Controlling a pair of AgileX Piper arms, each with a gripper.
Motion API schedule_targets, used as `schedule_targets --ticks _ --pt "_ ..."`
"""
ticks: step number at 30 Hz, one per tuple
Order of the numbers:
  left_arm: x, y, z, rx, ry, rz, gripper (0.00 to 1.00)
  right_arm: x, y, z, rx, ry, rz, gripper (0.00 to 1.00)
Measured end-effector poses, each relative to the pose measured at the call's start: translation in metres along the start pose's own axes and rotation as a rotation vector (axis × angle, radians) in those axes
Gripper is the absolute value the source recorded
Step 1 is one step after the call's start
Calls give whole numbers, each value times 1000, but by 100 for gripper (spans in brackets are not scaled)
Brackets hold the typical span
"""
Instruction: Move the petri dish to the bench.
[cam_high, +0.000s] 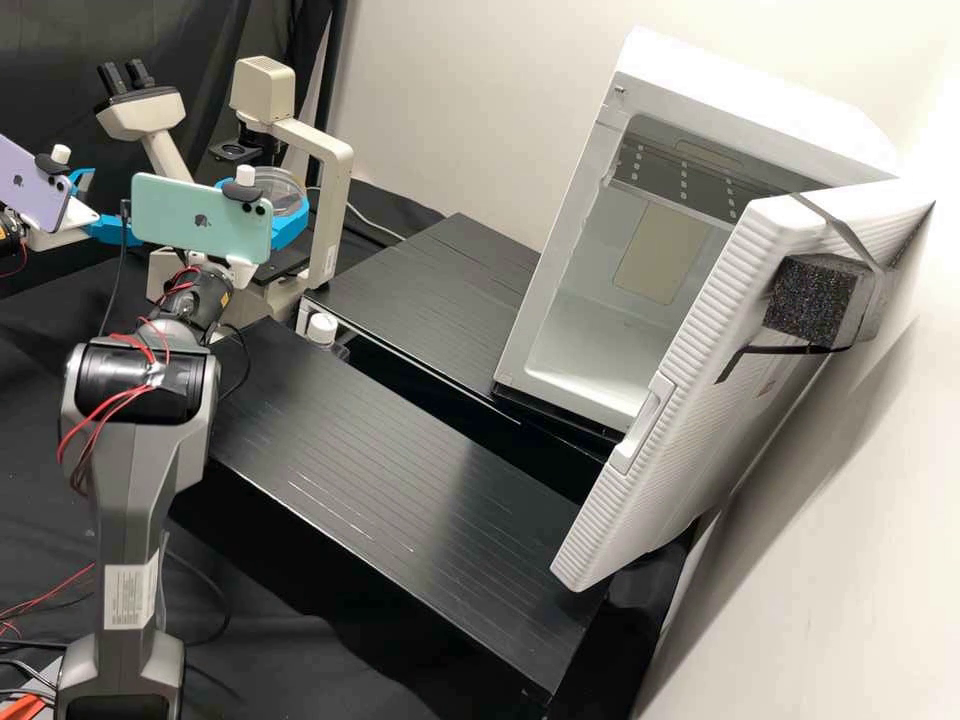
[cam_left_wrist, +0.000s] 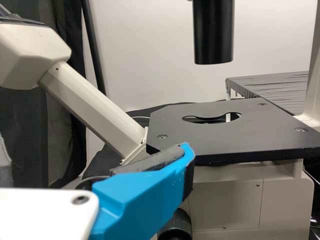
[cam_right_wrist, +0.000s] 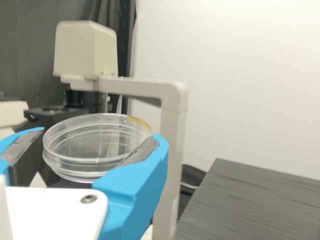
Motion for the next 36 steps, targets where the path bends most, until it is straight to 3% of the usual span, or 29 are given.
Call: schedule_targets --ticks 9,19,28,36 --pt "0 0 0 0 0 0 100 -63 10 8 -16 -8 -33 0" --pt "0 0 0 0 0 0 100 -122 35 20 -38 -28 144 0" --pt "0 0 0 0 0 0 100 -154 36 21 -86 -1 159 0" --pt "0 0 0 0 0 0 100 -170 41 32 -86 -48 178 0"
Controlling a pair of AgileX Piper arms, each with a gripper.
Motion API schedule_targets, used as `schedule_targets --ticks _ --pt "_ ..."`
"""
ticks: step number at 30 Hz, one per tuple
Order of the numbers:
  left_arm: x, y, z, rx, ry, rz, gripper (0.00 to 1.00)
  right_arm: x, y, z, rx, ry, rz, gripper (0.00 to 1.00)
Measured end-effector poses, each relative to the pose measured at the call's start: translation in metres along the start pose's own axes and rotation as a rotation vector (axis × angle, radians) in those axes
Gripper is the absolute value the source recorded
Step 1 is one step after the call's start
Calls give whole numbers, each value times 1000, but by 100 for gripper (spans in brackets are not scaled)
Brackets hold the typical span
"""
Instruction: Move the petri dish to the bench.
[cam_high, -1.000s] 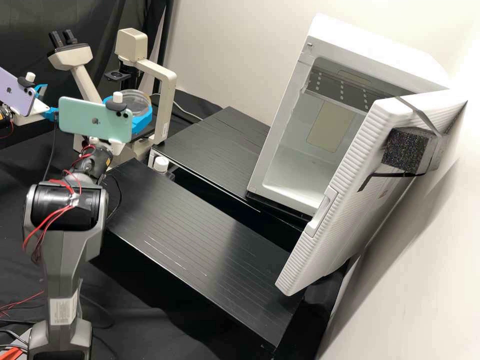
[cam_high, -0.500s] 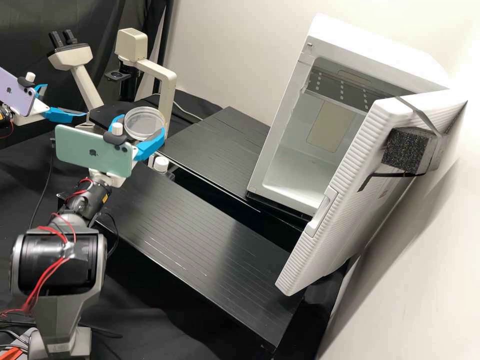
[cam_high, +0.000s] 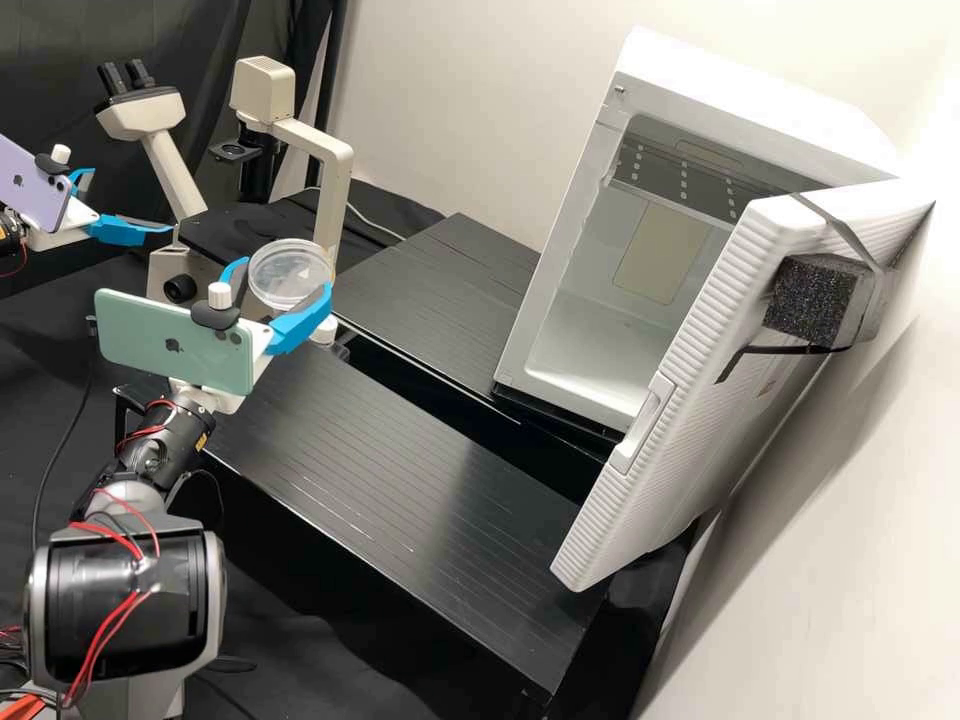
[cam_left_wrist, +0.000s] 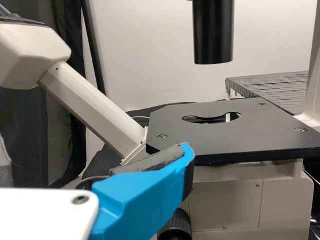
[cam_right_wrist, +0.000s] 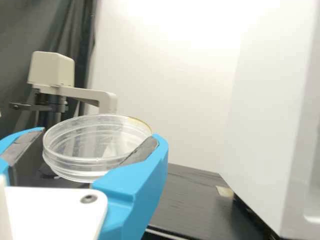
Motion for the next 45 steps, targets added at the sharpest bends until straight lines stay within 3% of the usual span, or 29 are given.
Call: schedule_targets --ticks 8,18,26,36,45 --pt "0 0 0 0 0 0 100 -16 -3 15 -19 -38 -28 0" --pt "0 0 0 0 0 0 100 -36 -4 40 13 -188 -36 0" --pt "0 0 0 0 0 0 100 -49 -9 57 -40 -280 -76 0" --pt "0 0 0 0 0 0 100 -51 -3 66 -53 -348 -55 0" --pt "0 0 0 0 0 0 100 -51 -9 74 -76 -417 -88 0"
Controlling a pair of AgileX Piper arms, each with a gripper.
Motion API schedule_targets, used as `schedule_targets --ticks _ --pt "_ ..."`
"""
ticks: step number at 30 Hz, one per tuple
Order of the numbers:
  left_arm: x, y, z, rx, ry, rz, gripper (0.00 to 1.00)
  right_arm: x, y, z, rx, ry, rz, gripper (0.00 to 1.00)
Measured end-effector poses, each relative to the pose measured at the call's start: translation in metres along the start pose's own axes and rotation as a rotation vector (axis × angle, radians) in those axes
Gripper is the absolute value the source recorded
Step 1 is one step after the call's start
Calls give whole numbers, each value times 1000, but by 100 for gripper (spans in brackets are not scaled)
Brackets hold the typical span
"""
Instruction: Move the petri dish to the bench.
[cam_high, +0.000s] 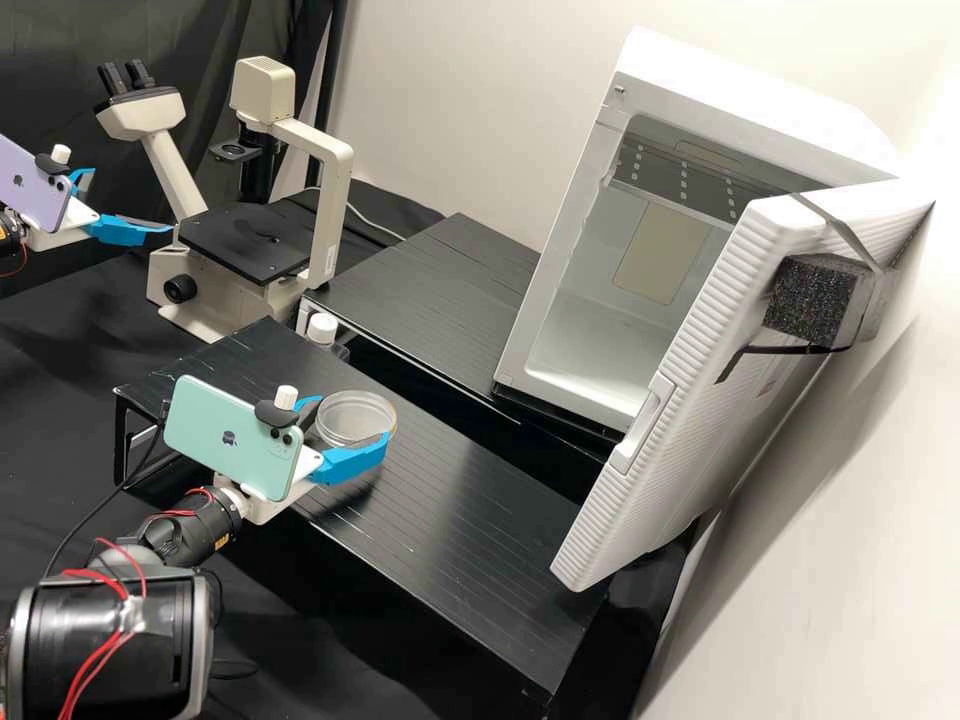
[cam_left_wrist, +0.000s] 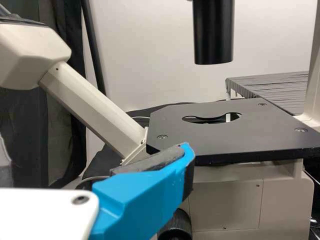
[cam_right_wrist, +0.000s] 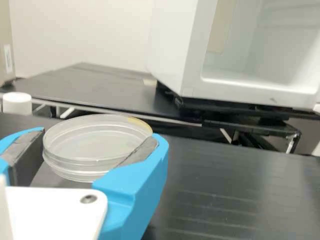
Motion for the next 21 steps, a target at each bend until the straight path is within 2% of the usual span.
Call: schedule_targets --ticks 2,5,12,19,21 --pt "0 0 0 0 0 0 100 2 -5 2 -17 -21 -22 0" --pt "0 0 0 0 0 0 100 3 -9 3 -23 -37 -39 0" --pt "0 0 0 0 0 0 100 6 -12 7 -13 -69 -44 0" --pt "0 0 0 0 0 0 100 10 -9 11 -26 -86 -27 0" --pt "0 0 0 0 0 0 100 10 -7 13 -18 -98 -28 0"
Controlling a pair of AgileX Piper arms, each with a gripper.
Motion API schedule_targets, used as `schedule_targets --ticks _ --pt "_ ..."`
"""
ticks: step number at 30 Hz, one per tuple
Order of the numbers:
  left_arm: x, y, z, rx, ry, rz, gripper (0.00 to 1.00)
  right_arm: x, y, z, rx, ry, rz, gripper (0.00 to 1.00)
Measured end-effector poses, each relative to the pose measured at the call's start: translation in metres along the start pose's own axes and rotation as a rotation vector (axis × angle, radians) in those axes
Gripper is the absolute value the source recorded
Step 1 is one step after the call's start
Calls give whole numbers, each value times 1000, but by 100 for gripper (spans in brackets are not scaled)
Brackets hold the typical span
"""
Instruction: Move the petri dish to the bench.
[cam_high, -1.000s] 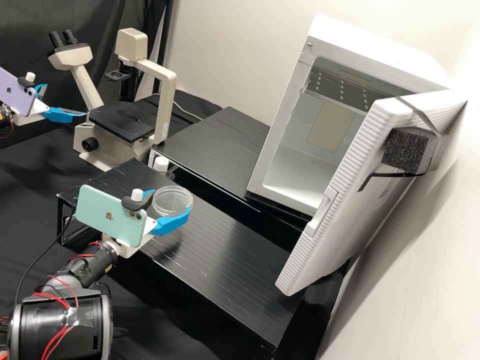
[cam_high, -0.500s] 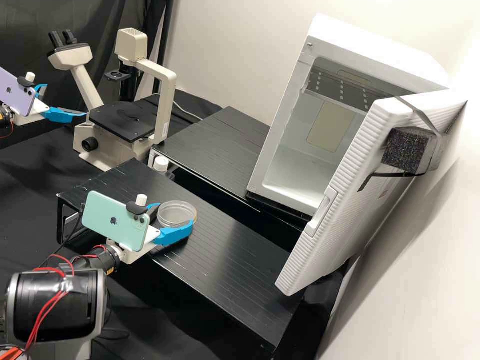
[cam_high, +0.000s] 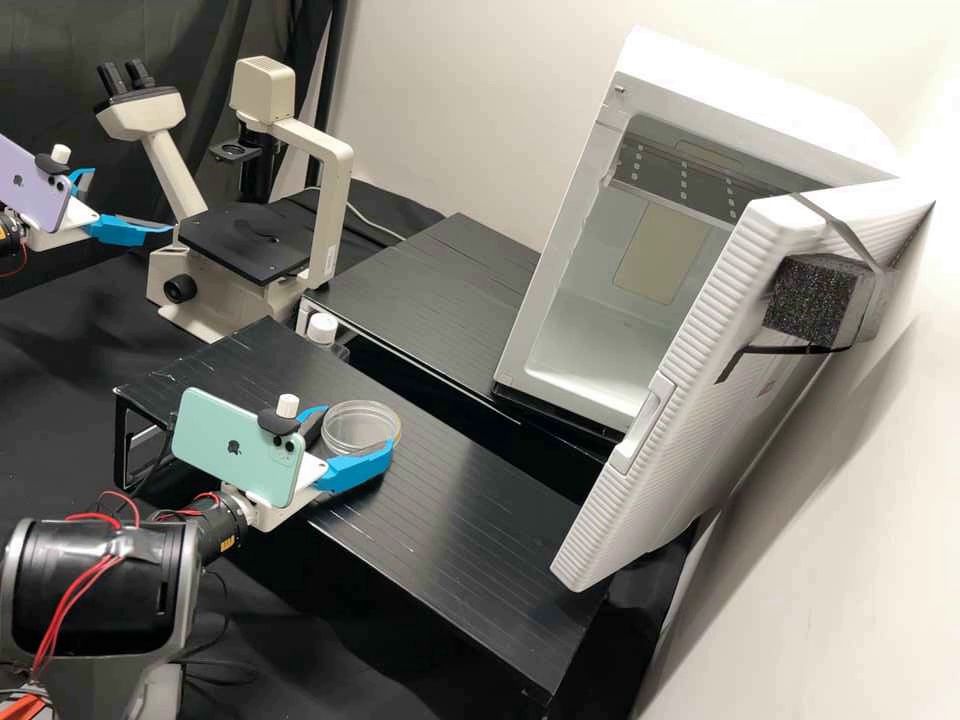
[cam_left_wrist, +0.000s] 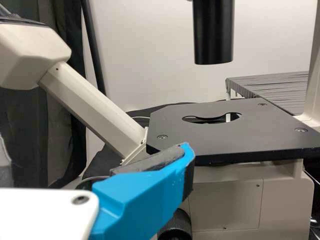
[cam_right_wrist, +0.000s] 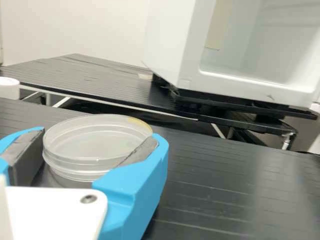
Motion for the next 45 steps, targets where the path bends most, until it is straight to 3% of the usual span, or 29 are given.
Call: schedule_targets --ticks 7,8,11,25,33,38,42,45 --pt "0 0 0 0 0 0 100 0 3 3 17 -20 5 0" --pt "0 0 0 0 0 0 100 1 3 3 22 -20 6 100" --pt "0 0 0 0 0 0 100 1 3 4 37 -21 4 100" --pt "0 0 0 0 0 0 100 0 2 3 44 -20 -2 100" --pt "0 0 0 0 0 0 100 -13 9 -5 128 25 26 100" --pt "0 0 0 0 0 0 100 -26 15 -14 100 106 44 100" --pt "0 0 0 0 0 0 100 -32 22 -17 53 164 53 100" --pt "0 0 0 0 0 0 100 -35 28 -17 51 177 78 100"
